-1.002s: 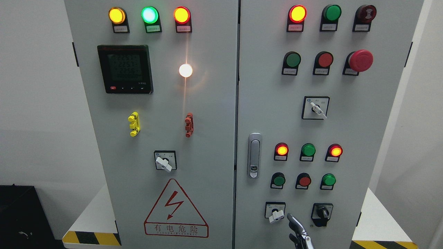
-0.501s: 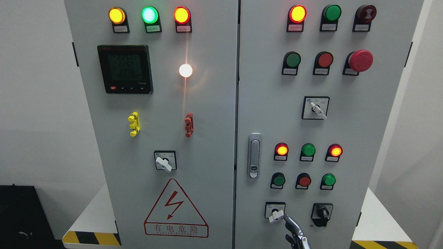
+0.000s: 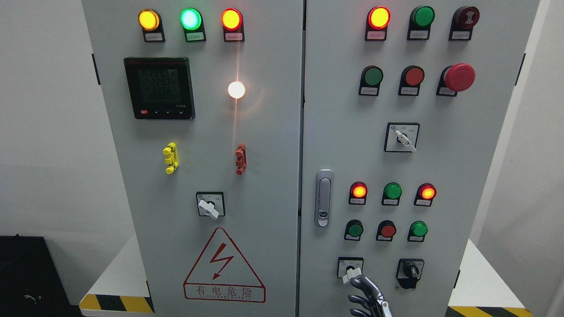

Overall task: Release door handle
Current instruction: 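Raise the right hand from below toward the silver door handle, then bring the right hand up against the silver door handle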

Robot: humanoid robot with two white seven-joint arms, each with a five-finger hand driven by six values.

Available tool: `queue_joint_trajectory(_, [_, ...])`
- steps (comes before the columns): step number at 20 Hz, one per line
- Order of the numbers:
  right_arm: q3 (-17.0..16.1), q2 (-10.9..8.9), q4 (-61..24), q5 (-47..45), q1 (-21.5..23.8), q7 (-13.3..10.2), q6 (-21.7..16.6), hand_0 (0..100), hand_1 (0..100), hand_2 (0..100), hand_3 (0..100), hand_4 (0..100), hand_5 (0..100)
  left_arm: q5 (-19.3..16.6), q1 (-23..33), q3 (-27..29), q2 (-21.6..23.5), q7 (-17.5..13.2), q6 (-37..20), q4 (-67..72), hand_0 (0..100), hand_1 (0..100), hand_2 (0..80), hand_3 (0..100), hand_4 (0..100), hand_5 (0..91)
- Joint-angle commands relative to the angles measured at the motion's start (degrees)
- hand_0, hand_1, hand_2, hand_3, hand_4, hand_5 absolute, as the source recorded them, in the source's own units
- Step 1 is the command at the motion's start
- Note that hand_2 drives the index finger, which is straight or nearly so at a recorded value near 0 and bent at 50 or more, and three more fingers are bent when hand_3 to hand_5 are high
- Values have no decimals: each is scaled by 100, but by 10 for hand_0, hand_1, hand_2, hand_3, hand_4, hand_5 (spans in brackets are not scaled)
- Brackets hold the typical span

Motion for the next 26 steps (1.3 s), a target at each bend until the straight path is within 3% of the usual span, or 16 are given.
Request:
queue_joint_trajectory(1, [-20, 15, -1, 949, -86, 14, 2, 494, 325, 0, 825, 902, 945, 5, 97, 0, 0, 1, -2, -1, 120, 556, 0, 0, 0, 0])
queue_joint_trajectory(6, [-38, 24, 8, 2373, -315, -12, 11, 484, 395, 0, 941, 995, 1000, -4, 97, 0, 0, 1, -2, -1, 120, 556, 0, 0, 0, 0])
queue_joint_trajectory(9, [-38, 15, 35, 3304, -499, -248, 19, 460, 398, 0, 990, 1000, 1000, -4, 97, 0, 0, 1, -2, -1, 120, 556, 0, 0, 0, 0])
queue_joint_trajectory(14, [-20, 24, 87, 5019, -929, -355, 151, 423, 383, 35, 1000, 1000, 1000, -4, 97, 0, 0, 1, -2, -1, 120, 556, 0, 0, 0, 0])
queue_joint_trajectory(20, [138, 24, 245, 5865, -1325, -443, 696, 404, 355, 37, 1000, 1000, 1000, -4, 97, 0, 0, 1, -2, -1, 120, 556, 0, 0, 0, 0])
queue_joint_trajectory(22, [173, 24, 342, 5900, -1395, -451, 705, 402, 342, 36, 1000, 1000, 1000, 4, 97, 0, 0, 1, -2, 8, 120, 556, 0, 0, 0, 0])
queue_joint_trajectory(26, [279, 24, 579, 6645, -1571, -688, 714, 389, 308, 41, 1000, 1000, 1000, 4, 97, 0, 0, 1, -2, -1, 120, 556, 0, 0, 0, 0])
